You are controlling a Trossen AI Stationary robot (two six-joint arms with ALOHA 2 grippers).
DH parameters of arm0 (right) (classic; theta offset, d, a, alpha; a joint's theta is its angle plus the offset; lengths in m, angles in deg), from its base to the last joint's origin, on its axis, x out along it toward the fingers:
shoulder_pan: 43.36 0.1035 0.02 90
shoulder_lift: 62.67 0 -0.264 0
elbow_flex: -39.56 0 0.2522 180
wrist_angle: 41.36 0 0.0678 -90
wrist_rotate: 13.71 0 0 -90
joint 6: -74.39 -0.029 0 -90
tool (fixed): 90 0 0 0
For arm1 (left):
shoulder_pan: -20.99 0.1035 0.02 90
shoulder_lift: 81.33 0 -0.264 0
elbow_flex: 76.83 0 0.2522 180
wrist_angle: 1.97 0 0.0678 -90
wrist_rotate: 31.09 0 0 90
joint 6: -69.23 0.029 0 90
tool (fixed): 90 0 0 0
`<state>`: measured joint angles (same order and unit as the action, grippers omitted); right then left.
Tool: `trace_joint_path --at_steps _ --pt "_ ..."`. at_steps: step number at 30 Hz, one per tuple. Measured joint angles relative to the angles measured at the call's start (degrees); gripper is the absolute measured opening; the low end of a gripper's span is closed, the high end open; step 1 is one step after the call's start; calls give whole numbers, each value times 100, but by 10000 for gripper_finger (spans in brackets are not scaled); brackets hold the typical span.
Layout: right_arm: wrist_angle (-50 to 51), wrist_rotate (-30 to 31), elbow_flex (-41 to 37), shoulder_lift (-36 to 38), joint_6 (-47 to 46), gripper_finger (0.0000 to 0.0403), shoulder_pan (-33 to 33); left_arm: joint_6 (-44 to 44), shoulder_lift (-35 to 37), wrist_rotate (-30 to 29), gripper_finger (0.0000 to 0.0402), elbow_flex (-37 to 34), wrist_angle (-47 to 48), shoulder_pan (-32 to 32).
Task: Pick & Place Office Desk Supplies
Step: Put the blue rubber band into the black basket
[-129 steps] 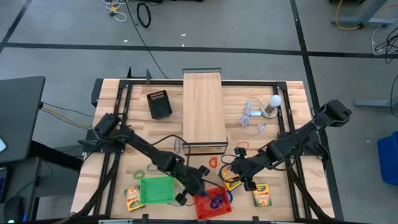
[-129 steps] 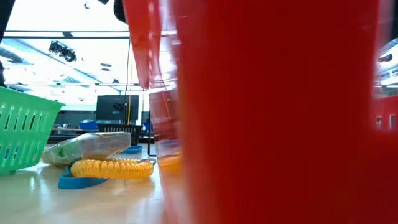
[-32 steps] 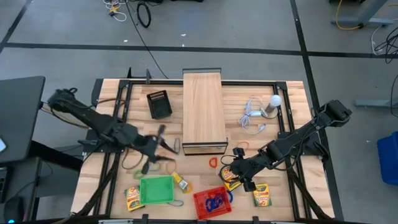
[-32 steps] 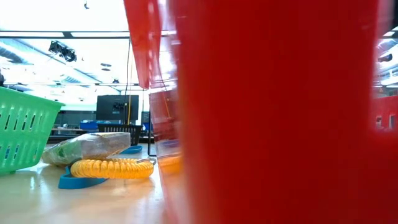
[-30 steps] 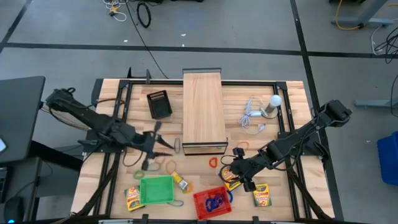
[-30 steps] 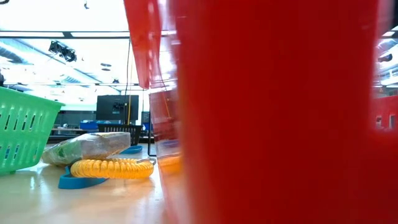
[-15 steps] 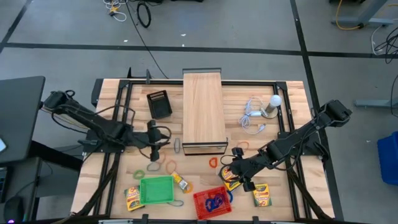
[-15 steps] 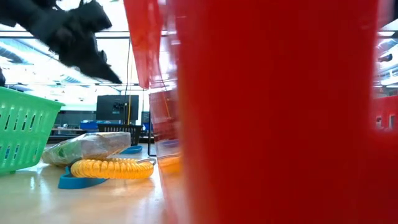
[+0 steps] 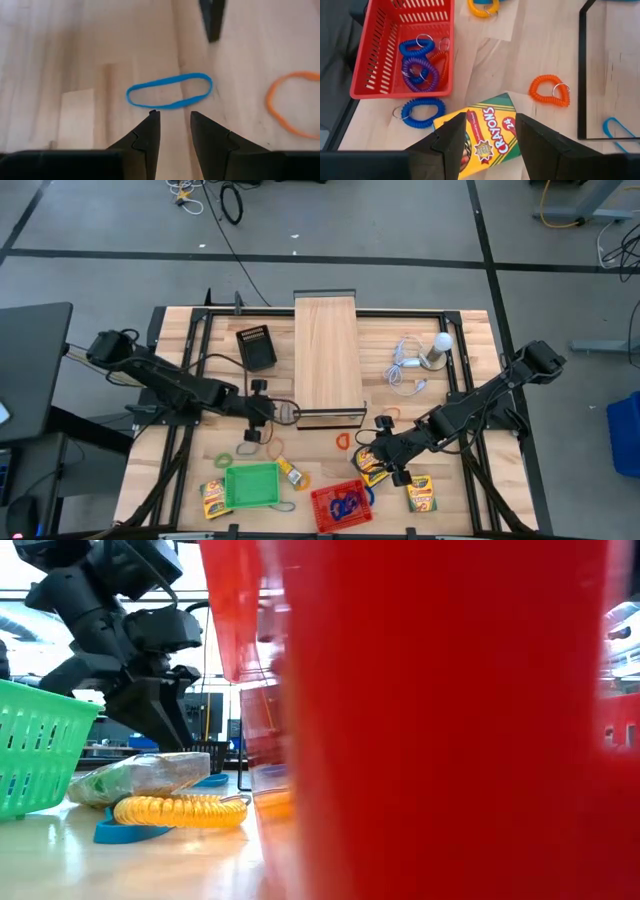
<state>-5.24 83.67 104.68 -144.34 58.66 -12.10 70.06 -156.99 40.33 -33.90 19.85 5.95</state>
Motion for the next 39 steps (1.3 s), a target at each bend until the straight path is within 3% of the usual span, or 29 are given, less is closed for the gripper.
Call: trace_joint_path --at_steps 6,14,20,32,35,39 --pt "80 2 0 0 -1 178 7 411 -287 317 114 128 30 15" --pt "196 2 0 0 -1 178 7 617 -761 224 114 553 33 21" --pt "228 2 0 0 -3 178 7 759 -1261 682 114 830 51 135" --pt "259 2 0 0 -45 178 7 751 -1628 555 113 918 94 301" --pt "257 2 0 0 -45 178 7 762 -1611 517 93 915 133 254" --pt "257 2 0 0 -45 178 7 707 -1619 536 21 907 151 176"
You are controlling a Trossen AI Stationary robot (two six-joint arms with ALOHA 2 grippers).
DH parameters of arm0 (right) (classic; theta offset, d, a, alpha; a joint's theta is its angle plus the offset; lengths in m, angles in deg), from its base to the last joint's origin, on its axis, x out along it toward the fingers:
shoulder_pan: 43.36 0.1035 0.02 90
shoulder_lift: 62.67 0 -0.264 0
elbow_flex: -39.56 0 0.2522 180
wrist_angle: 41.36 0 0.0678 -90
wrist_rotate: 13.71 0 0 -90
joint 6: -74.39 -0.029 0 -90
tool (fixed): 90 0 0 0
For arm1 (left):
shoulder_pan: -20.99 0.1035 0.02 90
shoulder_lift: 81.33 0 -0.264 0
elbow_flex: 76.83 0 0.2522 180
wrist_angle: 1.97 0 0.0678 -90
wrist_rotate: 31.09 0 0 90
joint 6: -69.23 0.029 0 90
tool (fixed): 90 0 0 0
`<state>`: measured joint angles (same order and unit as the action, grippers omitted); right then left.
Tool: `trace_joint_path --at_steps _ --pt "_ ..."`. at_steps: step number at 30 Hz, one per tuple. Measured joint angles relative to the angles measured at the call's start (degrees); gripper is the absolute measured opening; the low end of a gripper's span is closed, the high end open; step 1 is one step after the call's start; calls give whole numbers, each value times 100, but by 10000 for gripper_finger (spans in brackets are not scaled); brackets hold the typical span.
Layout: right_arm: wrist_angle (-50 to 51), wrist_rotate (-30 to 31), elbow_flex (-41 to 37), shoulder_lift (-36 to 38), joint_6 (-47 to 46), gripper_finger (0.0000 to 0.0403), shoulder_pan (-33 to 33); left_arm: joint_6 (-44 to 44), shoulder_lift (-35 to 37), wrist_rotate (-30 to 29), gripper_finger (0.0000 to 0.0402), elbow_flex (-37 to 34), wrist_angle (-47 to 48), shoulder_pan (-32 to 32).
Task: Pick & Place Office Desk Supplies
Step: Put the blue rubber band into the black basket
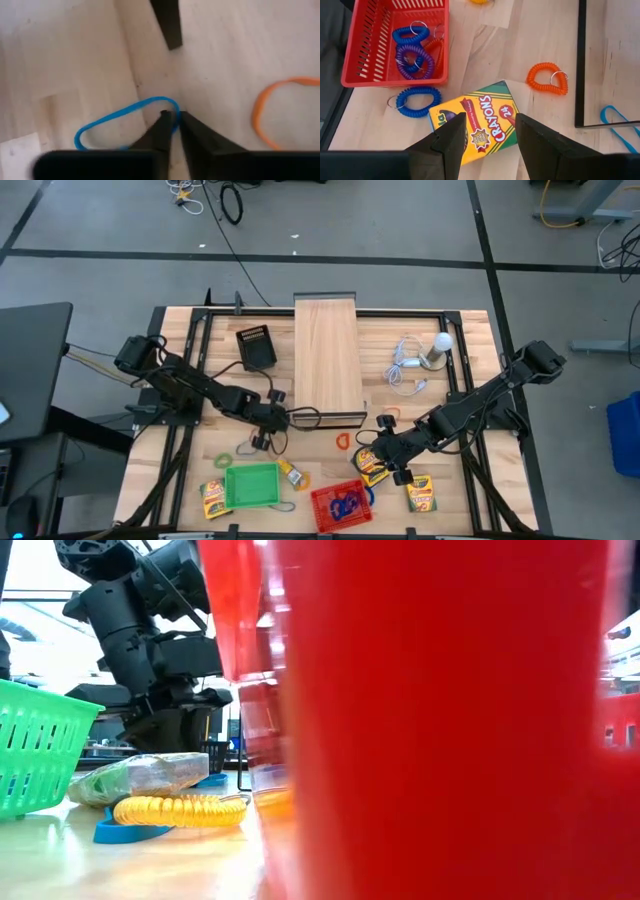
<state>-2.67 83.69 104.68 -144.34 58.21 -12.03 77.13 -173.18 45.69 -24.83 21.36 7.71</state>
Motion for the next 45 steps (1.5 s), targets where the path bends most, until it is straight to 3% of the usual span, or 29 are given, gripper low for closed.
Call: trace_joint_path --at_steps 8,21,31,39,45 --pt "0 0 0 0 5 178 0 -405 74 -225 4 -12 151 -190" --pt "-51 0 0 0 44 178 -2 -1601 998 -1269 2 -31 668 -744" --pt "-951 -5 0 0 650 178 37 -1164 2153 -1281 1 -26 83 -795" --pt "-1071 -5 0 0 807 178 35 -1020 3189 -1537 1 -208 67 -121" --pt "-1109 -7 0 0 869 178 35 -1079 3697 -1782 1 -536 57 840"
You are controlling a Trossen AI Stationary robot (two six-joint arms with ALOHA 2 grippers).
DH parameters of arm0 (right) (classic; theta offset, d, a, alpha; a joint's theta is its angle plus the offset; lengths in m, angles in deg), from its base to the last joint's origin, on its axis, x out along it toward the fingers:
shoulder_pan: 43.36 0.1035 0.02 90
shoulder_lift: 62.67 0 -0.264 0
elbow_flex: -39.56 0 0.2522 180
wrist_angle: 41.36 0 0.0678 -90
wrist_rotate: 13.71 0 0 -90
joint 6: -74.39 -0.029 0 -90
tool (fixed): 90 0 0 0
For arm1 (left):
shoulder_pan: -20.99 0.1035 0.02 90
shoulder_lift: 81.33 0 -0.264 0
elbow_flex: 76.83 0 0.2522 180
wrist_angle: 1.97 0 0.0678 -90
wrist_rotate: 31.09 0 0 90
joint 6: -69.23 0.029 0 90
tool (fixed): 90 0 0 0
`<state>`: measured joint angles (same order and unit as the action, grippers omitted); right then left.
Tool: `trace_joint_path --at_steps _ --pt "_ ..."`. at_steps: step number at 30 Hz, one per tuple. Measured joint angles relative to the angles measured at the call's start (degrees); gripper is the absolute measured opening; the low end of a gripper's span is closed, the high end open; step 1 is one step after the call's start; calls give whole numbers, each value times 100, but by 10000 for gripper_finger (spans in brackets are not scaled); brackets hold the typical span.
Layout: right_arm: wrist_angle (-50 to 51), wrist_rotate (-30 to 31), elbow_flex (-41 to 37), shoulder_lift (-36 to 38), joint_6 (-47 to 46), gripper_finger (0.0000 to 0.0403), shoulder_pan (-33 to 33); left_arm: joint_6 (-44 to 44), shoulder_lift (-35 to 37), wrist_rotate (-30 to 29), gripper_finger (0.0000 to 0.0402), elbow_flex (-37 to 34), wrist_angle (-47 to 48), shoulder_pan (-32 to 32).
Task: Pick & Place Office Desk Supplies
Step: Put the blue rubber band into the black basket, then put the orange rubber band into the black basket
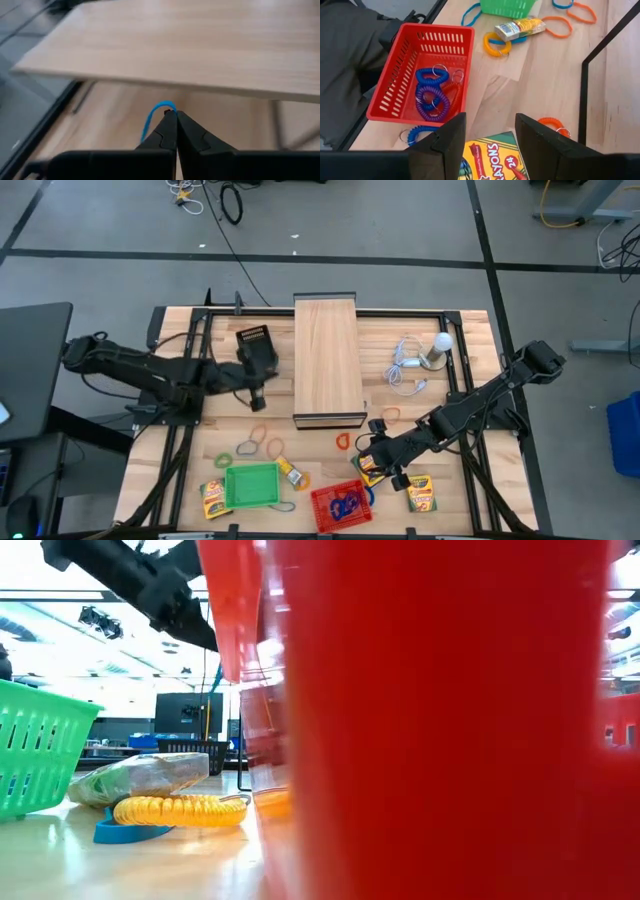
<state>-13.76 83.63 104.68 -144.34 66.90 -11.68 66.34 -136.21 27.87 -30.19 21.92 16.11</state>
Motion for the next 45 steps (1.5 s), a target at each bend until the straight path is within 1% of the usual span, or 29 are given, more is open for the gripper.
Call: trace_joint_path --at_steps 5,12,14,18,20,23,26,33,38,42,45 --pt "-34 2 0 0 93 178 0 -188 58 -45 1 -196 -21 873" --pt "-27 2 0 0 97 178 0 -316 -171 -44 1 -419 -44 1979" --pt "-27 2 0 0 97 178 0 -334 -281 69 1 -503 -25 2274" --pt "-25 0 0 0 97 178 0 -432 -535 592 1 -643 -97 2741" --pt "-19 2 0 0 97 178 0 -471 -659 755 6 -709 -122 2893" --pt "-19 0 0 0 97 178 0 -472 -794 885 23 -738 -168 3020" --pt "-17 0 0 0 97 178 0 -465 -833 908 46 -740 -197 3009" --pt "2 0 0 0 96 178 0 -251 -753 917 113 -738 -483 2813" --pt "7 0 0 0 95 178 -2 -238 -753 931 159 -738 -518 2692" --pt "5 0 0 0 96 178 -2 -356 -753 1038 183 -738 -516 2699" --pt "7 0 0 0 91 178 -2 -378 -753 1085 190 -738 -510 2695"
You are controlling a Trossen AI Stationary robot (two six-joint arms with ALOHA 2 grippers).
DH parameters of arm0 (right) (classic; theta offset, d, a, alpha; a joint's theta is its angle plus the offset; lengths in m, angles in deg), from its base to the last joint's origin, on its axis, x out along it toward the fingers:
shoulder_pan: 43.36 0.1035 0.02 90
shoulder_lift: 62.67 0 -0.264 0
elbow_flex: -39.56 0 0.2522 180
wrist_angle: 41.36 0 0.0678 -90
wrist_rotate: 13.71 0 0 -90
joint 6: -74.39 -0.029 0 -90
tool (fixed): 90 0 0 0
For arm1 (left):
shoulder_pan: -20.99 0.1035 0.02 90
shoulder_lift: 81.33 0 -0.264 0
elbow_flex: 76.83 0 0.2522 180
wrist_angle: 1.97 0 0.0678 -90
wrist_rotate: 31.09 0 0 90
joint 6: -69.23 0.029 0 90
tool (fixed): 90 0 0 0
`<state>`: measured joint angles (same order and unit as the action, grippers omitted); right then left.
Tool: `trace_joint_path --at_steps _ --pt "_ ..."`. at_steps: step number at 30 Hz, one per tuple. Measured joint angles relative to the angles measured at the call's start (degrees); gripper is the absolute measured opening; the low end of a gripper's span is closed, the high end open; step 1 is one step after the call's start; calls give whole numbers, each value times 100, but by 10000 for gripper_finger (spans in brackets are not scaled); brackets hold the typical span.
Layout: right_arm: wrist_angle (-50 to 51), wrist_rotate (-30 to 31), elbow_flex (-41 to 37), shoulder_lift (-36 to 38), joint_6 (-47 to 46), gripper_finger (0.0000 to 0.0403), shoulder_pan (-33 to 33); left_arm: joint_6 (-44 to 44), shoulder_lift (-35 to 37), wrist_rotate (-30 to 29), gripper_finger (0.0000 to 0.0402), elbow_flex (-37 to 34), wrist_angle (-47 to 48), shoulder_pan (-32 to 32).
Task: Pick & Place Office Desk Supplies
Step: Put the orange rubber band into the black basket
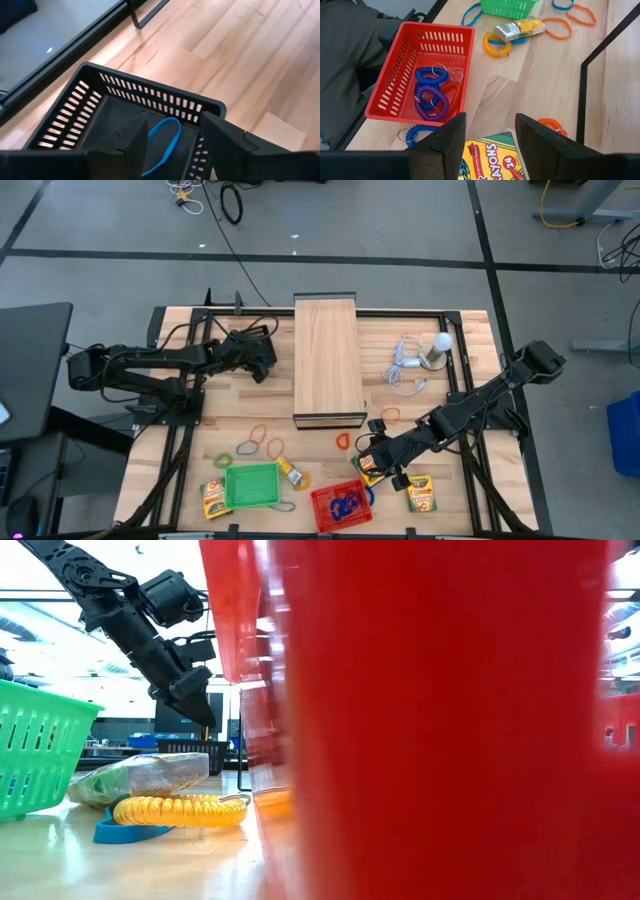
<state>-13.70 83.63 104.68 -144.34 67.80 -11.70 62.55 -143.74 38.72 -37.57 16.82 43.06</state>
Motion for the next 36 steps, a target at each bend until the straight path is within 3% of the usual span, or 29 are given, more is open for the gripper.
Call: trace_joint_path --at_steps 3,9,17,21,26,36 --pt "3 0 0 0 -2 178 0 -5 0 219 191 0 8 2" --pt "10 0 0 0 -7 178 0 -321 127 1679 180 4 104 -171" --pt "14 0 0 0 -17 178 0 -643 247 2805 172 9 243 -1488" --pt "14 -1 0 0 -24 178 0 -821 245 2710 172 9 514 -2315" --pt "14 0 0 0 -22 178 0 -1265 121 2004 172 7 895 -3154" --pt "12 0 0 0 -20 178 -9 -1853 -950 1782 192 7 922 -3606"
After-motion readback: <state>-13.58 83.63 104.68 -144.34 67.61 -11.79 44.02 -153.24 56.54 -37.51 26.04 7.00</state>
